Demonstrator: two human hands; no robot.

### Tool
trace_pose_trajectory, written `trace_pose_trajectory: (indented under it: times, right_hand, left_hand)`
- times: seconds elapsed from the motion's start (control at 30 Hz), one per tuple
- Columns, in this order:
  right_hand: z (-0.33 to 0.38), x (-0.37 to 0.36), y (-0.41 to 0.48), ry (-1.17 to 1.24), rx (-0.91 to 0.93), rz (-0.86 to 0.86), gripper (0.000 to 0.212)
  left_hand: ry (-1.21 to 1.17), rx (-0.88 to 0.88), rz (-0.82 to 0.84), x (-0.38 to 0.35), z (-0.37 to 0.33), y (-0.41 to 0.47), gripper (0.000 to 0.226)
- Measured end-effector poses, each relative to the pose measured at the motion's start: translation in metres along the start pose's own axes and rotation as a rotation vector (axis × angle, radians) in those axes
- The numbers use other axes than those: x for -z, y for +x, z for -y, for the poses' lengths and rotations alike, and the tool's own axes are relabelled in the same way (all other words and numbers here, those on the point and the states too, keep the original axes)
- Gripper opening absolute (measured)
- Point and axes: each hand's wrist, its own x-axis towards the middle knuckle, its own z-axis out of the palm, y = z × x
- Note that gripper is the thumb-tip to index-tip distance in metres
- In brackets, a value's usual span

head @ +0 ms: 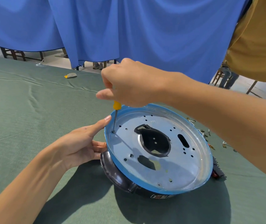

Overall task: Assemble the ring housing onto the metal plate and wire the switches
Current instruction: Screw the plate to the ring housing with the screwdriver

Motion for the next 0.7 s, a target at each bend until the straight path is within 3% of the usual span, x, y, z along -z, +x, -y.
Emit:
trace_pose_trajectory:
  times: [0.13,0.3,0.57,0.7]
  right_hand:
    - [-0.005,0.018,-0.007,0.149,-0.015,0.229,0.032]
    - [-0.006,0.002,-0.002,0.022,-0.003,0.025,0.028]
    - [-0.009,-0.012,-0.002,0.033,0.017,-0.006,0.028]
    - [-0.008,-0.016,-0.003,0.077,0.039,-0.022,0.026]
  left_hand:
    - [-0.003,-0.008,0.009,0.000,0.000,-0.001,0.052]
    - [0.018,-0.014,0.002,0.001,0.000,-0.001,0.052]
    - [0.238,0.003,-0.069,-0.001,-0.009,-0.005,0.047]
    - [0.489,-0.029,-0.137,-0.004,-0.014,-0.006,0.021]
